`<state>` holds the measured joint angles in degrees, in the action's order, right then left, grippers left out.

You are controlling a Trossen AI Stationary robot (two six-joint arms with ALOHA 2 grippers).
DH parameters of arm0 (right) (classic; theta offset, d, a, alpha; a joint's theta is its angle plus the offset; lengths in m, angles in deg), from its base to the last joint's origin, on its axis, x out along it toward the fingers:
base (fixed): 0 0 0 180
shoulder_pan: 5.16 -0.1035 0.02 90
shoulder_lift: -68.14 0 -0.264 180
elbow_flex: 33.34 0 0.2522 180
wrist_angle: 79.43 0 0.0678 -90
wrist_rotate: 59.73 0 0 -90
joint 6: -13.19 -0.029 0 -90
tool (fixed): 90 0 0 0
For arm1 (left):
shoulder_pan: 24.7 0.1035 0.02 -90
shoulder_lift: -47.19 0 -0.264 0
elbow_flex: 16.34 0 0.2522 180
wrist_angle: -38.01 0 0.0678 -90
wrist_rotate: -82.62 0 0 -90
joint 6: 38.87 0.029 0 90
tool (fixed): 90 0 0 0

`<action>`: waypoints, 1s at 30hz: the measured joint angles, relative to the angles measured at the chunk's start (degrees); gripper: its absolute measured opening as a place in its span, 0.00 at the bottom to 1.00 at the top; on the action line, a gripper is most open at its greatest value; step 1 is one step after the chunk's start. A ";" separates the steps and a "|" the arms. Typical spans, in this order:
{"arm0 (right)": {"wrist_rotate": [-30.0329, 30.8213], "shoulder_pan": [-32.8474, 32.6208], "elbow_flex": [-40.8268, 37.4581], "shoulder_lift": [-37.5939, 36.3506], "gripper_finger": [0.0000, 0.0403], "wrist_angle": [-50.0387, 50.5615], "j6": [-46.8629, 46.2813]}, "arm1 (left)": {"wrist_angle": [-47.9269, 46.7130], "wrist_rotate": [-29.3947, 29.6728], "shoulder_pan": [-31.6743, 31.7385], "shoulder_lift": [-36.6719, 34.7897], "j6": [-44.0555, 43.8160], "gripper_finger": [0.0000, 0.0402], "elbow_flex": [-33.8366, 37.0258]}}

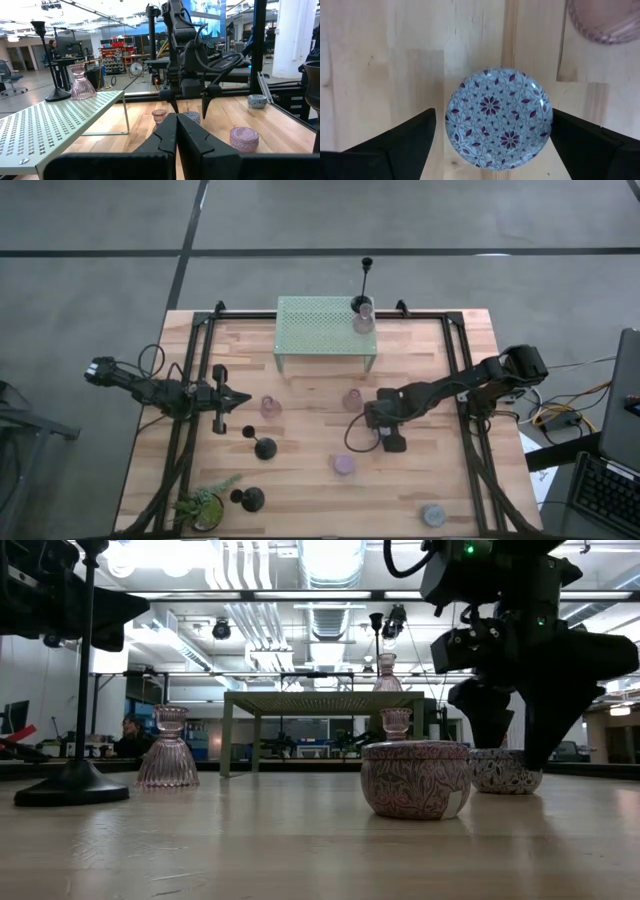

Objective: Pick & Place candle stick holders
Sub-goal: Put the red scented candle on the shelf

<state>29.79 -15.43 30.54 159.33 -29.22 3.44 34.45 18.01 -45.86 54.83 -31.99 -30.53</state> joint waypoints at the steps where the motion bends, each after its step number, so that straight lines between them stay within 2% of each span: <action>1: 0.01 -0.01 -0.24 0.01 0.91 -0.09 -0.15 | 0.02 0.00 0.00 0.00 0.00 0.04 0.00; 18: 0.20 0.01 -1.03 0.04 0.90 -2.93 -0.40 | 0.00 0.00 0.01 -0.01 0.00 0.04 0.00; 30: 0.18 0.01 -1.03 0.03 0.74 -2.98 -0.38 | 0.01 0.00 0.01 -0.01 0.00 0.04 0.00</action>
<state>29.97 -15.42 29.50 159.35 -32.20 3.06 34.46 18.01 -45.86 54.81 -31.99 -30.53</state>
